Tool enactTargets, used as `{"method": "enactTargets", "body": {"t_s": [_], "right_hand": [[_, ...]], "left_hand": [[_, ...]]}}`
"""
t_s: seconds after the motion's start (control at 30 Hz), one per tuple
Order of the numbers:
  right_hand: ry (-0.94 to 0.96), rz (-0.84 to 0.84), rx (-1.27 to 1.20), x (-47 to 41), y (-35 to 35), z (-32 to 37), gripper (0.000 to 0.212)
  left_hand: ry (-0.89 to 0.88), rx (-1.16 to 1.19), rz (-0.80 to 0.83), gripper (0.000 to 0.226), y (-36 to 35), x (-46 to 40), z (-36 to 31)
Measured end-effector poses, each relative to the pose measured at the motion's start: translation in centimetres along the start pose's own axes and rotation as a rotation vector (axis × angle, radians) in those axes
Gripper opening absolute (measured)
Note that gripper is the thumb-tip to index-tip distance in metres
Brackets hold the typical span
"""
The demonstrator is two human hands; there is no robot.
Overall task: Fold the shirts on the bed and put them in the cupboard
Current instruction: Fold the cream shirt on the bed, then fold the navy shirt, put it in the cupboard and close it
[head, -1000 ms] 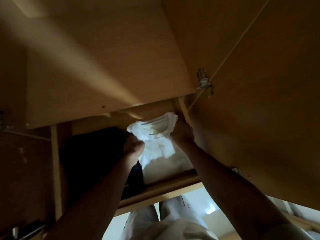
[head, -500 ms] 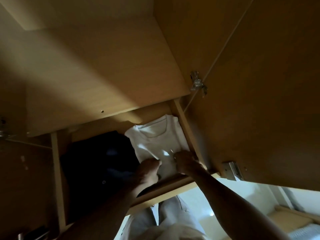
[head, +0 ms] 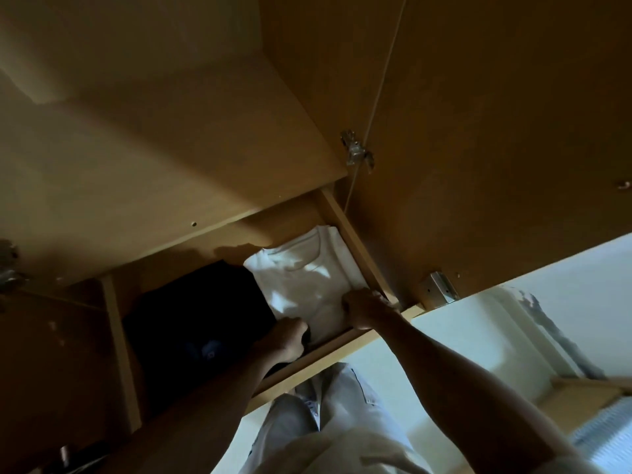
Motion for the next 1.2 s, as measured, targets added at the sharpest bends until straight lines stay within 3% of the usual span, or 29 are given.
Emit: {"method": "enactTargets", "body": {"t_s": [0.13,0.33,0.43,0.63,0.77,0.9,1.2], "right_hand": [[0.034,-0.114,-0.136,3.1,1.3,-0.2,0.033],[0.122,-0.307,-0.277,8.7,3.5,-1.4,0.029],[0.144,-0.425,-0.343,11.4,4.2,-2.4,0.026],[0.041,-0.687,-0.519,20.7,2.7,-10.3,0.029],[-0.107,-0.779,-0.658,28.6,-2.7,-17.3,0.028],[-0.325,-0.815,-0.800,36.4,-11.2,-24.0,0.026],[-0.843,-0.793,-1.048,54.3,-30.9,-33.1,0.026]], "left_hand": [[-0.070,0.068,-0.020,0.035,3.8,5.0,-4.3],[-0.157,0.199,-0.122,0.018,6.5,9.4,-9.2],[-0.193,0.172,-0.157,0.026,7.3,9.5,-10.7],[-0.310,0.081,-0.228,0.013,6.7,12.8,-17.2],[-0.410,0.078,-0.259,0.016,2.6,16.6,-22.0],[-0.565,0.102,-0.181,0.020,-4.3,20.8,-27.3],[-0.852,-0.059,0.140,0.021,-22.2,30.9,-38.3]]}}
Point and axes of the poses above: each hand's wrist, its own x-axis away from the middle knuckle, its own y-axis out of the back of the hand, z = x × y, the point moved 9 cm from there along -x, towards the middle knuckle, and after that the axes turned 9 degrees about -y, right-handed, at the moved point
